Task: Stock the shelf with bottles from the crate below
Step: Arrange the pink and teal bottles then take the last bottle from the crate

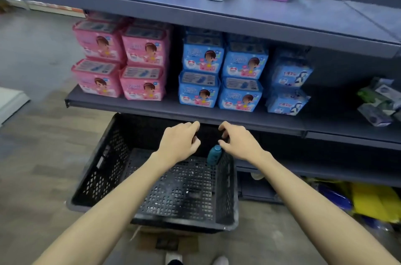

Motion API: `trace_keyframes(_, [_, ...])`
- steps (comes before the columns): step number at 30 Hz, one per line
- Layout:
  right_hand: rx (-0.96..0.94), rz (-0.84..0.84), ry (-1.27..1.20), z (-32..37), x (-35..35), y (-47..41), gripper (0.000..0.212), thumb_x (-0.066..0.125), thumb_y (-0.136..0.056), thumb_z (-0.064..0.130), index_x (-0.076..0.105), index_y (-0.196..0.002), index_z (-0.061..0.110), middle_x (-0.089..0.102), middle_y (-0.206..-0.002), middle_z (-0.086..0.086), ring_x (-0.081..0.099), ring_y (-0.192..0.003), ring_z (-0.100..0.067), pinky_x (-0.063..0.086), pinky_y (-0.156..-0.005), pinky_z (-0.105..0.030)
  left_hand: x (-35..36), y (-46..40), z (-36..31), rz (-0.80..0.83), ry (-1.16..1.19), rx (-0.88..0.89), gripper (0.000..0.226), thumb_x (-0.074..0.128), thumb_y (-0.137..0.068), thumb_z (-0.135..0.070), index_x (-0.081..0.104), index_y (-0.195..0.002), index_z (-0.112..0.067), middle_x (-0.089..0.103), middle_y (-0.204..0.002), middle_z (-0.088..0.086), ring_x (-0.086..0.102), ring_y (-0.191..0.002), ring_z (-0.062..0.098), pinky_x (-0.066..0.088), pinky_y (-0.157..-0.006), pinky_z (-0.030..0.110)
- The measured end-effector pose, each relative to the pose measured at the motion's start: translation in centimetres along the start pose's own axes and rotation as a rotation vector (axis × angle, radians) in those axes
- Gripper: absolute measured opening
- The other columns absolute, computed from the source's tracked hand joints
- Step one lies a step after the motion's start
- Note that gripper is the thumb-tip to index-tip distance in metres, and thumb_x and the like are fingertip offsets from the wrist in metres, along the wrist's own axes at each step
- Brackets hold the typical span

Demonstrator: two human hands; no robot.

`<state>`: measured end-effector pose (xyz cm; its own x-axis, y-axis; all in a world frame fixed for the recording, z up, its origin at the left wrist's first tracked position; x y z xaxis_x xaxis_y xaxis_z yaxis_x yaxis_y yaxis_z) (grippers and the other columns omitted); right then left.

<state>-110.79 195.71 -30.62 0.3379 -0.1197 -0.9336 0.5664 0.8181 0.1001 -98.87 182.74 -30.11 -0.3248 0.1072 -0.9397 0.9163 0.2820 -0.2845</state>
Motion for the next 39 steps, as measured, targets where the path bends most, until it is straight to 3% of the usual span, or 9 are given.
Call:
trace_keyframes(9, [0.1,0.063,-0.016,-0.6,3.5,0.3,0.037,0.063,-0.09,0.032,0.051,-0.122,0.021,0.065,-0.106,0.002,0.062,-0.095,-0.022,0.054,-0.082,-0.04,3.3,0.8,1.0,0.072,0.031,-0.001,0.012,0.051,-0.083,-0.028,0.048,-0.091,-0.02,0.051,-0.069,-0.006,0.051,-0.06,0.017,0.038,-0.044,0.029])
trace_keyframes(15, [0.142,0.129,-0.038,-1.6,5.2,-1.1,0.042,0.065,-0.089,0.032,0.05,-0.125,0.019,0.063,-0.115,-0.005,0.062,-0.101,-0.026,0.053,-0.085,-0.039,5.1,1.0,1.1,0.149,0.037,-0.037,0.014,0.049,-0.086,-0.029,0.049,-0.096,-0.018,0.055,-0.074,-0.004,0.053,-0.065,0.018,0.041,-0.048,0.03])
trace_keyframes(26, [0.262,0.32,-0.139,-3.5,11.0,-4.6,0.061,0.067,-0.09,0.031,0.036,-0.14,0.016,0.039,-0.138,-0.009,0.053,-0.121,-0.033,0.048,-0.096,-0.042,9.9,0.3,0.5,0.312,0.029,-0.155,0.019,0.047,-0.088,-0.031,0.048,-0.103,-0.019,0.059,-0.086,-0.003,0.06,-0.078,0.019,0.041,-0.055,0.032])
trace_keyframes(33, [0.373,0.346,-0.19,-5.7,13.7,-6.8,0.07,0.068,-0.092,0.026,0.027,-0.147,0.01,0.025,-0.148,-0.012,0.052,-0.124,-0.034,0.046,-0.097,-0.037,13.2,-0.2,1.3,0.438,0.011,-0.252,0.027,0.05,-0.09,-0.036,0.046,-0.112,-0.02,0.062,-0.1,0.0,0.063,-0.091,0.025,0.045,-0.067,0.035])
trace_keyframes(39, [0.436,0.484,-0.235,-7.4,16.8,-8.2,0.079,0.067,-0.092,0.022,0.017,-0.152,0.009,0.009,-0.159,-0.018,0.046,-0.132,-0.036,0.044,-0.105,-0.035,15.8,-0.6,2.3,0.511,0.008,-0.313,0.034,0.051,-0.091,-0.037,0.045,-0.12,-0.02,0.064,-0.107,0.001,0.064,-0.095,0.026,0.047,-0.069,0.034])
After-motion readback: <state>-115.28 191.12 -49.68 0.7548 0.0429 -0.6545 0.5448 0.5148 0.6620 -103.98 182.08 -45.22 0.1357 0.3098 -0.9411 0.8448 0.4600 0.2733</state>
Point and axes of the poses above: each hand's wrist, its own y-axis away from the middle knuckle, its own x-axis out of the palm, z = x × y, the point moved 6 cm from there along -y, towards the middle knuckle
